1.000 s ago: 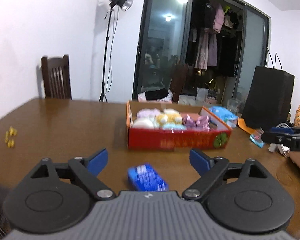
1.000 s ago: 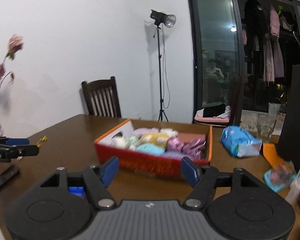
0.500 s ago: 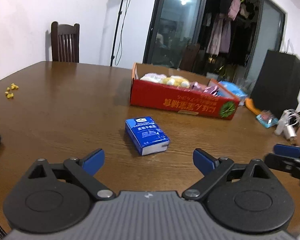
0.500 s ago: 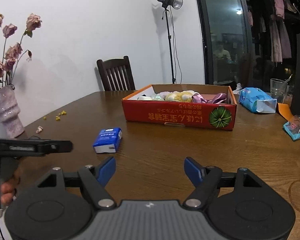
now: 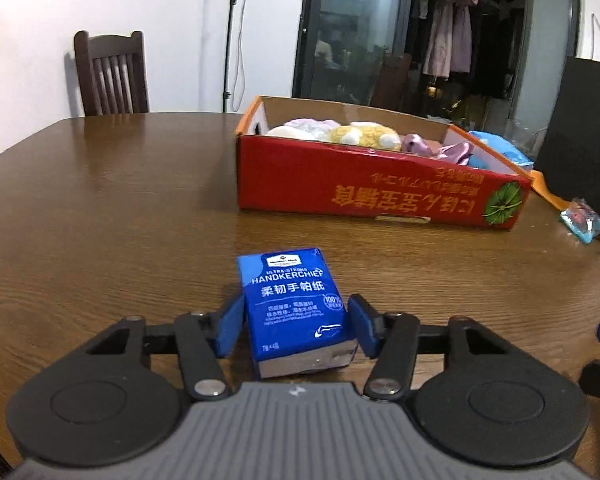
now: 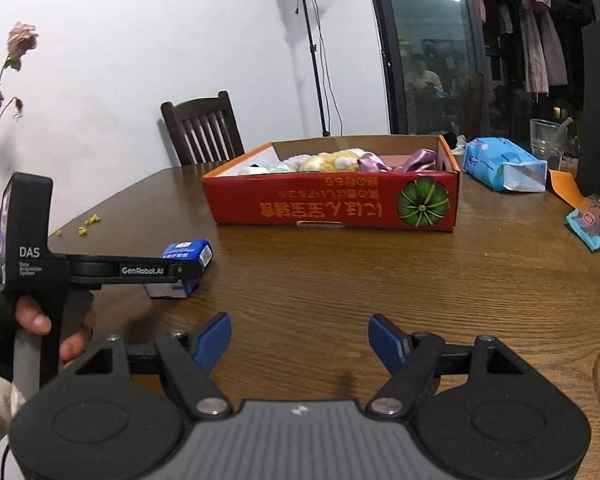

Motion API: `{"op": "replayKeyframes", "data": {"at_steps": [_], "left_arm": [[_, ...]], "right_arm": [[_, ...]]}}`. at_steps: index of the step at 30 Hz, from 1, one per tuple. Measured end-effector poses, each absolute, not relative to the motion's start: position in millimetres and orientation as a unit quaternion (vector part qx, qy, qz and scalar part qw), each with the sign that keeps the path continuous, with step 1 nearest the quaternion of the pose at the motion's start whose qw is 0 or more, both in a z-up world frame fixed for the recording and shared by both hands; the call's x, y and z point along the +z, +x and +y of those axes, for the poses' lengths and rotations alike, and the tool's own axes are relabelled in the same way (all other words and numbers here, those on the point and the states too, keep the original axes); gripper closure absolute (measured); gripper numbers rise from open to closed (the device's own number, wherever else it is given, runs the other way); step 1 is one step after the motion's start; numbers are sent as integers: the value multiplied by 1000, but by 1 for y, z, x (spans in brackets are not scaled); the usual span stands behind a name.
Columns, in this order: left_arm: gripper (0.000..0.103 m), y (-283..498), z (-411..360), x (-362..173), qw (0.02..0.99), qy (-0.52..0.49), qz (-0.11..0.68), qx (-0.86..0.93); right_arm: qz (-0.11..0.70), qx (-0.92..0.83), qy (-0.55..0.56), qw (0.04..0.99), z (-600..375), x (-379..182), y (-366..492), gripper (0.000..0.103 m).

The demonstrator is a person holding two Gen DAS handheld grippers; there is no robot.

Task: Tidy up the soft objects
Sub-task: 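Close the left gripper on the blue tissue pack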

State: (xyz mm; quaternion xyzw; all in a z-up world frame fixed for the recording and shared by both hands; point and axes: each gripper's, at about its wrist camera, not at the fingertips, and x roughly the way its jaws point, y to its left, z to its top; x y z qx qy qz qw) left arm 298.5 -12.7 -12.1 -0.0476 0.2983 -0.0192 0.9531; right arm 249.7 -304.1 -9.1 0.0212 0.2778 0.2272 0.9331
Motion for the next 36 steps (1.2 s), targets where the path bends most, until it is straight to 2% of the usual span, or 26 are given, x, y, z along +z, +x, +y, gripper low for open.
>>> {"op": "replayKeyframes", "data": {"at_steps": [5,6,7,10,13,14,15,17,18,21,22,31,36], "left_arm": [[44,262,-52,-4,928,-17,294,-226],[39,254,-55,-3,930,-2,287,-231],[29,248,-54,-3,935,10,280,-215],[28,241,-27,-2,945,-21,286,-155],[33,235,1,1,942,-91,295,-129],[37,232,7,1,937,-117,302,-133],[46,231,10,0,928,-142,314,-143],[54,229,11,-3,906,-189,337,-173],[59,229,9,-7,894,-206,346,-194],[65,231,0,-16,882,-221,360,-209],[68,232,-1,-18,880,-222,363,-210],[68,242,9,-22,878,-255,357,-190],[68,243,3,-20,882,-247,357,-186]], "right_arm": [[268,216,41,938,-317,-6,261,28],[266,216,49,938,-321,-5,264,28],[264,220,57,937,-325,-3,266,28],[263,236,77,932,-331,-1,271,28],[273,260,83,923,-328,-3,282,28],[279,268,85,918,-325,-4,286,29],[284,283,89,912,-320,-5,290,30],[290,313,101,899,-311,-11,299,37],[297,324,106,892,-307,-16,305,45],[324,320,102,885,-293,-27,315,68],[330,322,102,881,-291,-29,313,72],[339,310,143,876,-307,-25,238,72],[332,287,165,884,-314,-26,244,71]]}}
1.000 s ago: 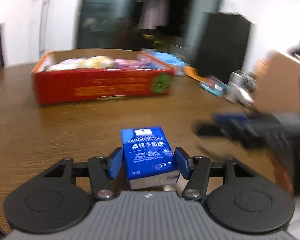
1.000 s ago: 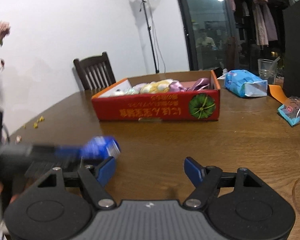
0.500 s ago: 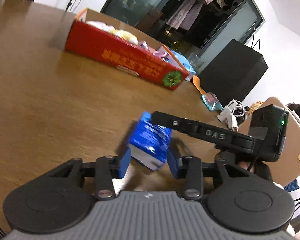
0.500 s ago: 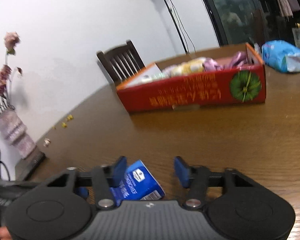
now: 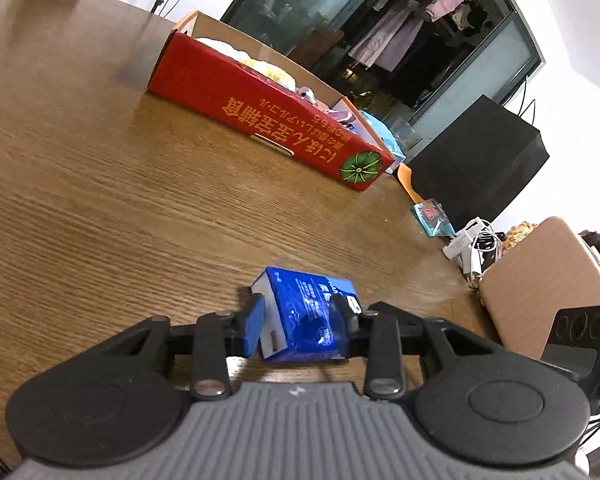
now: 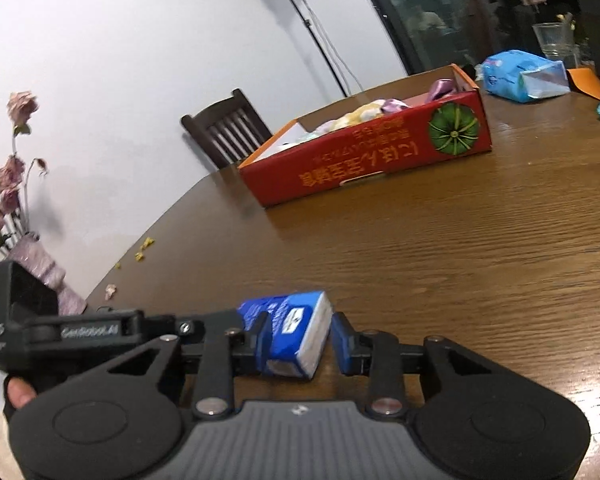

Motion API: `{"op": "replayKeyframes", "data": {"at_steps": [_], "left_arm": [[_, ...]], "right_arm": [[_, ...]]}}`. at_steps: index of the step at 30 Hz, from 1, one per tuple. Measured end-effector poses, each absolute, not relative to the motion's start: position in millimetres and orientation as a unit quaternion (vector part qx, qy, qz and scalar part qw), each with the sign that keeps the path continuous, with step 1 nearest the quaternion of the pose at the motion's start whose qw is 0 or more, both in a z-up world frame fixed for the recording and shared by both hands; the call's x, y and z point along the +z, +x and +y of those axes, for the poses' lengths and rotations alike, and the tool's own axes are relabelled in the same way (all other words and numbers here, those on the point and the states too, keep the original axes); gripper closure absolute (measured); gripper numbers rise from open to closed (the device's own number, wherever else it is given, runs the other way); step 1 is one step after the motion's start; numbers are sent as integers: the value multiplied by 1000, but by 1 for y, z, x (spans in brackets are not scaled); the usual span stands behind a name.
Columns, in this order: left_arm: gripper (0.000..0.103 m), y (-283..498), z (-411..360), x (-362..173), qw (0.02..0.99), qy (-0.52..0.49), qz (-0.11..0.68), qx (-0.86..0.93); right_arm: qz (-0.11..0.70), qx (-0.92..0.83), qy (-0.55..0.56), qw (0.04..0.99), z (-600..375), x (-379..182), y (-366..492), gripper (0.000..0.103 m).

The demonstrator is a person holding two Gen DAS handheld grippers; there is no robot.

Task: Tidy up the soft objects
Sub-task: 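Close the left gripper on the blue tissue pack, then carry the tissue pack with the left gripper over the box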

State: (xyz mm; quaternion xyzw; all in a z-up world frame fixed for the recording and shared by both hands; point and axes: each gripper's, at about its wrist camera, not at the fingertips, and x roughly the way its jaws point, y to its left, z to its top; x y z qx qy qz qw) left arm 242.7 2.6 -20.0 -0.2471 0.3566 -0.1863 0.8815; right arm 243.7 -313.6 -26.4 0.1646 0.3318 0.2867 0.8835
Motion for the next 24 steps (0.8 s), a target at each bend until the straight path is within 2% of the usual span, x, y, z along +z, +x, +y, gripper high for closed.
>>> {"op": "replayKeyframes", "data": {"at_steps": [5,8,13,18,21,24], "left_arm": [[68,244,2,-20,883,-247,356,-180],[72,247,1,-24,882,-241,364,-178],[79,256,-2,-13,892,-222,346,-188],[79,312,3,35,918,-190,284,-202],[79,366,12,69,933,-172,245,-198],[79,423,18,90,936,-172,240,-192]], "right_arm": [[331,289,162,883,-304,-29,254,71],[338,289,161,881,-299,-33,260,71],[336,282,159,885,-296,-31,266,79],[280,286,126,908,-289,10,306,80],[237,302,96,918,-276,47,354,80],[222,312,94,919,-265,73,419,80]]}}
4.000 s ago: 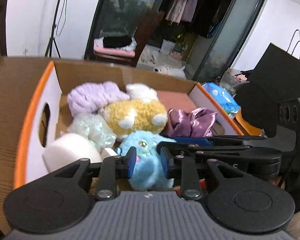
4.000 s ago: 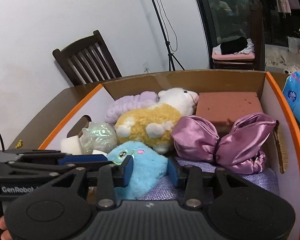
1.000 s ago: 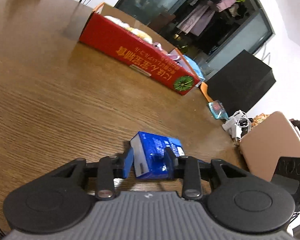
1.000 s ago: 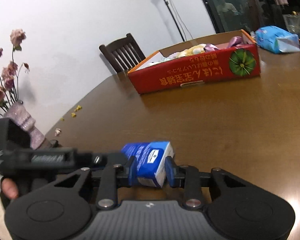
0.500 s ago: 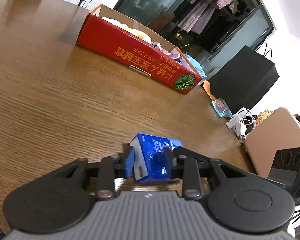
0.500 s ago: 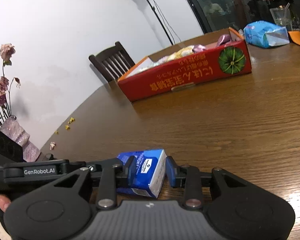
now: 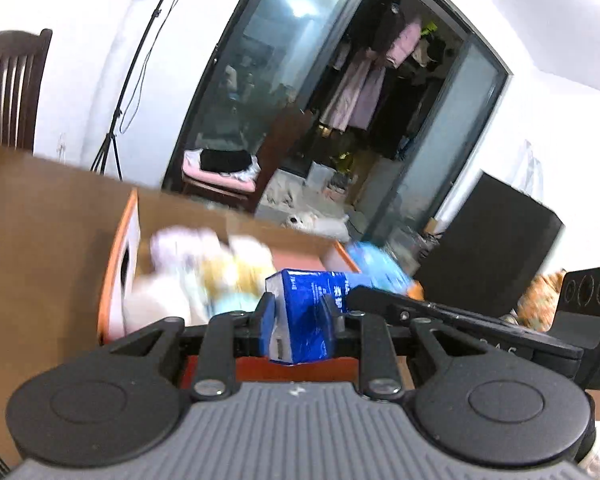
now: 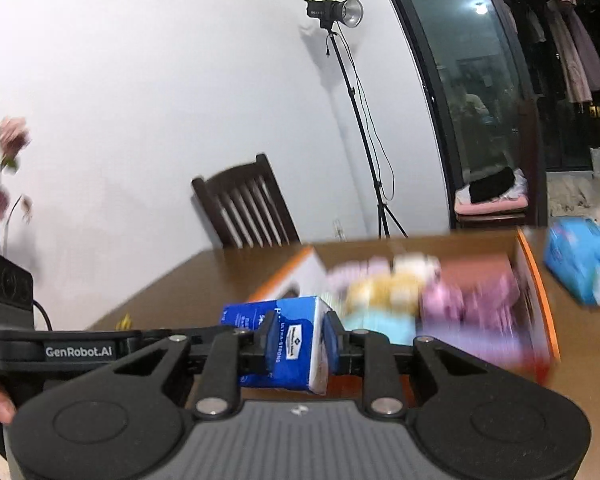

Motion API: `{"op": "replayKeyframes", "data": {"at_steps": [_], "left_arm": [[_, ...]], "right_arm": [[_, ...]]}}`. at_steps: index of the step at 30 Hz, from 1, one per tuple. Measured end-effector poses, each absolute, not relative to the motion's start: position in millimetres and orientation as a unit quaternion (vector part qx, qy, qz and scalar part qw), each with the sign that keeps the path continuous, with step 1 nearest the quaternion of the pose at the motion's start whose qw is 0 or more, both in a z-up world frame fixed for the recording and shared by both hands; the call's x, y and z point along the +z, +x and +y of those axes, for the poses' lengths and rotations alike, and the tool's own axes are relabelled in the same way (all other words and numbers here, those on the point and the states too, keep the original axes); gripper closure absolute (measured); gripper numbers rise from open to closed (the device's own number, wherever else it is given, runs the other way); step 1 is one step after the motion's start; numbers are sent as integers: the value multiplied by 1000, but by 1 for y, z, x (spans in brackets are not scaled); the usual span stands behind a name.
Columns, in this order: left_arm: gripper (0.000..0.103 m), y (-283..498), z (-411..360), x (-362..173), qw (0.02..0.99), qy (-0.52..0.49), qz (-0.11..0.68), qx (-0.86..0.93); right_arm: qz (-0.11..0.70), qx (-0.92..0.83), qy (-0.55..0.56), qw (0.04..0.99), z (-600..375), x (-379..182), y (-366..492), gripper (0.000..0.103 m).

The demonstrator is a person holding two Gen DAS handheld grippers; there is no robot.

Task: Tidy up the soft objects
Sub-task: 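Carry the tissue pack with the left gripper over the box, then lower the tissue pack into the box and open the left gripper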

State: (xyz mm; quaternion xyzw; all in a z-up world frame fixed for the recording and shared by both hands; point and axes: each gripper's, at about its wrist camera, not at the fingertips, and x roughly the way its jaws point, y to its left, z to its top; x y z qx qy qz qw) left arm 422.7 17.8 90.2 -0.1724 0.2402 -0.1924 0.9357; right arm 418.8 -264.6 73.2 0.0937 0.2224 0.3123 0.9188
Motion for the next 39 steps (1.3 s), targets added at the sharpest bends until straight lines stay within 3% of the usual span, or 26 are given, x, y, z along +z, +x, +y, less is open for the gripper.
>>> {"op": "replayKeyframes", "data": {"at_steps": [5,11,13,19,26,30,35,37,39], "left_arm": [[79,495,2,87,917,-186,278,-215],[79,530,-50,48,895,-152,336,-249],[80,540,-65,38,890,-148,348,-257],[78,540,-73,34,886,-129,340,-287],[77,522,-46,67,918,-87,311,-229],[69,492,-29,98,936,-63,287,-195],[51,450,-14,124,960,-21,248,-130],[40,435,-9,128,970,3,224,-93],[17,415,-7,128,982,13,181,-55]], "right_arm": [[225,282,84,929,-261,88,490,80],[278,217,83,932,-295,57,511,79],[283,193,70,937,-301,49,513,71],[274,166,90,943,-324,41,518,59],[254,174,84,948,-331,58,512,59],[243,186,59,950,-327,85,499,55],[235,196,24,952,-321,115,475,47],[237,199,13,951,-319,122,465,43],[233,195,2,953,-315,125,452,34]]}}
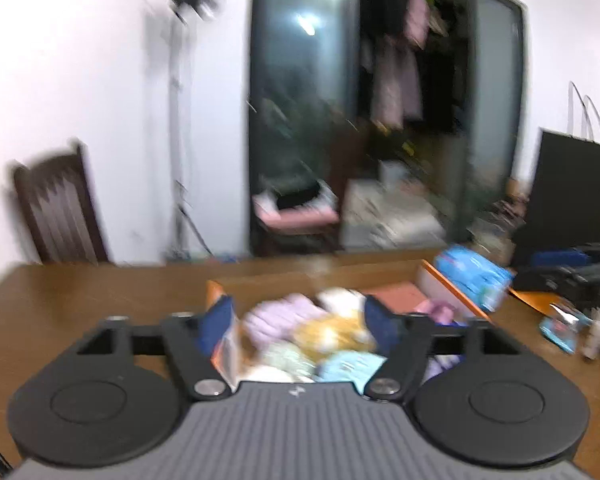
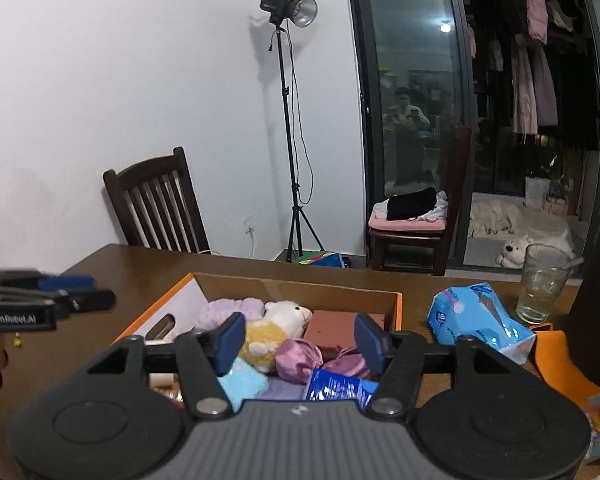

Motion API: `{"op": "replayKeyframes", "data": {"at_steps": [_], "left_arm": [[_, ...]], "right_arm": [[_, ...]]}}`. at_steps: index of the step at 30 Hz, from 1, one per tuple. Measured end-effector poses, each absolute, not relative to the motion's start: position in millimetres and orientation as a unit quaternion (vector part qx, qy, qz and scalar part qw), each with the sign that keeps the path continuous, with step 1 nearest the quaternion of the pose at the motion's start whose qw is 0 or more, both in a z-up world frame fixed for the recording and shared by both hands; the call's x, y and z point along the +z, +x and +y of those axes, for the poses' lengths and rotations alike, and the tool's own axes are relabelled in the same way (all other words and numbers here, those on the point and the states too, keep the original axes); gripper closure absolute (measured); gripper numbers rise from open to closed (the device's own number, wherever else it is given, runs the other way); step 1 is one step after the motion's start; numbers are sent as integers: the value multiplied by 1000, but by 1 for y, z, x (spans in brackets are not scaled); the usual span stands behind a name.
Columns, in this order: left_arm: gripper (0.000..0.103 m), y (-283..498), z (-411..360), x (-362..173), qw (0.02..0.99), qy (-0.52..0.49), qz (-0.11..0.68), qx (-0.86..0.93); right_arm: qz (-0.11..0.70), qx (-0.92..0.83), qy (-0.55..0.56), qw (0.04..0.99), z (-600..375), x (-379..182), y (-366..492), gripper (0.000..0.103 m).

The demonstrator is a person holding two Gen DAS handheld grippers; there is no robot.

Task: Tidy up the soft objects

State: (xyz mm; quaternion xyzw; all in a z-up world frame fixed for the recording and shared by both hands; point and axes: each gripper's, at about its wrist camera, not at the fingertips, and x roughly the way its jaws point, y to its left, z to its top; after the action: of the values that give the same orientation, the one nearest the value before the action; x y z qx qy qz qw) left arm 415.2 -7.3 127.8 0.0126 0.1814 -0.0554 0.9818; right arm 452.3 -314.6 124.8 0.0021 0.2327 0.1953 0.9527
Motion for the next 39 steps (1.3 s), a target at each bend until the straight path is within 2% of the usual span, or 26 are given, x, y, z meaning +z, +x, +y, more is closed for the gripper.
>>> {"op": "replayKeyframes", "data": {"at_steps": [3,4,7,10,26,32,39], "left_arm": [[5,387,-6,121,992,27,116,-28],[5,381,-7,118,994,27,105,-24],[3,363,-8,106,996,15,80,-19],[3,351,-6,101,996,-2,82,-20],[0,229,-1,87,998,-16,55,-17],[0,151,-13,68,998,26,49,-11],[0,70,-15,35,998,-11,60,-5]], "right_arm": [[183,189,-9,965,-311,120,426,14],[150,181,-11,972,-309,114,414,9],[86,149,-18,985,-301,96,389,8],[60,135,-19,989,-295,82,372,8],[58,124,17,991,-301,80,273,3],[66,121,17,990,-302,61,202,3],[69,138,26,988,-307,42,106,0]]}}
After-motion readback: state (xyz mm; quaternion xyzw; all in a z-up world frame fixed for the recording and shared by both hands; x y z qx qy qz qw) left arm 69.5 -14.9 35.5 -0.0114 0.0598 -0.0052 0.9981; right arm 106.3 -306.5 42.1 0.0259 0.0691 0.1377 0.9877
